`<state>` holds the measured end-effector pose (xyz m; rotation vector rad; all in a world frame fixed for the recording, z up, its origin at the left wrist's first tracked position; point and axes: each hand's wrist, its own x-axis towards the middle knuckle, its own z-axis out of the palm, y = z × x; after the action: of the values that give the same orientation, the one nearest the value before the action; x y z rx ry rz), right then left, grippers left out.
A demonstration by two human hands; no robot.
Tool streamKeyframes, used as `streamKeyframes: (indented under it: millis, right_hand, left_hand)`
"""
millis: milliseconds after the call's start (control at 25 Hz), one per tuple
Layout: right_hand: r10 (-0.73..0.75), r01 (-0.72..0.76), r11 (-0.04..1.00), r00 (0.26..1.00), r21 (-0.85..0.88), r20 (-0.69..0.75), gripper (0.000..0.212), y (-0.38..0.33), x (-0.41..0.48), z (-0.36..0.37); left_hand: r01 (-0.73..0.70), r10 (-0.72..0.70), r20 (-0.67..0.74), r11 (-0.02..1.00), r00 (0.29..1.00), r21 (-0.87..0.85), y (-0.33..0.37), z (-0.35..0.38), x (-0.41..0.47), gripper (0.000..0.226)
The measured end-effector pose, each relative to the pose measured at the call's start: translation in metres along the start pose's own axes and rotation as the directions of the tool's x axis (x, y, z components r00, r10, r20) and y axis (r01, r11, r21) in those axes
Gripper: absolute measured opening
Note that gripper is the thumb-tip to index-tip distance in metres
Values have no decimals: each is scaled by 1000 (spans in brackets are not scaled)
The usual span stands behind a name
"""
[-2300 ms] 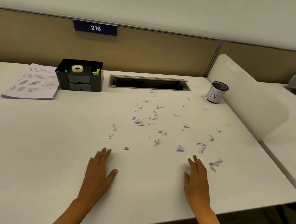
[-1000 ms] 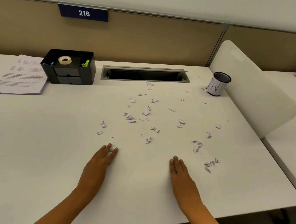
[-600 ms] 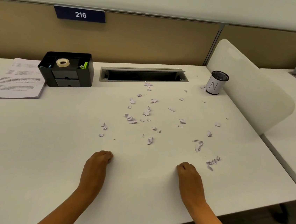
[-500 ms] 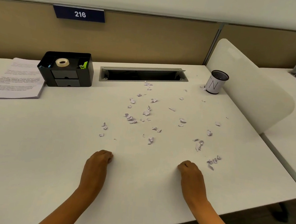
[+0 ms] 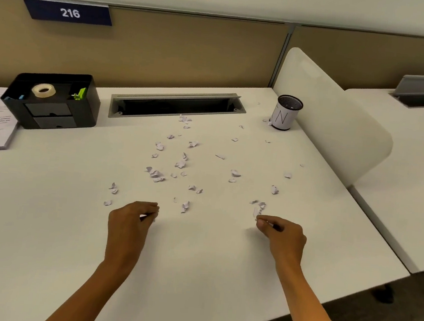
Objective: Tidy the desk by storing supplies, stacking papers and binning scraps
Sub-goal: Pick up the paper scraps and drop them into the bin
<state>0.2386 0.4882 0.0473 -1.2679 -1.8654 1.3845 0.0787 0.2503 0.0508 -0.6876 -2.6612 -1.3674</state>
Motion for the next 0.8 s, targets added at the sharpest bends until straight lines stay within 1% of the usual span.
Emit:
streamKeyframes:
  millis: [120,240,320,480,600,720,800]
  right_hand:
    - [-26,27,999,999,22,-34,11,-4,37,-18]
    - [-69,70,997,997,25,-28,12,-8,85,-40]
    - [-98,98,995,995,15,-15,12,-9,117,-52]
    - [-171,171,985,985,7,6,11,-8,172,-68]
    - [-207,207,978,978,-12,5,11,-5,211,-74]
    - [-280,280,959,960,-41,15,12,-1,244,-75]
    - [-308,309,951,951,-32,27,13,-1,259,-74]
  left_hand:
    - [8,-8,-4,996,1000,-85,43,34,29,17]
    - [-2,1,-5,989,1000,-147,96,85,66,15]
    - [-36,34,-17,987,999,-158,132,121,95,13]
    - [-136,135,-14,980,991,-143,192,191,155,12]
    - [-213,214,6,973,977,-86,229,247,212,11]
    - [-183,184,12,982,983,-54,256,296,277,10]
    - [-184,184,27,983,983,3,265,324,311,11]
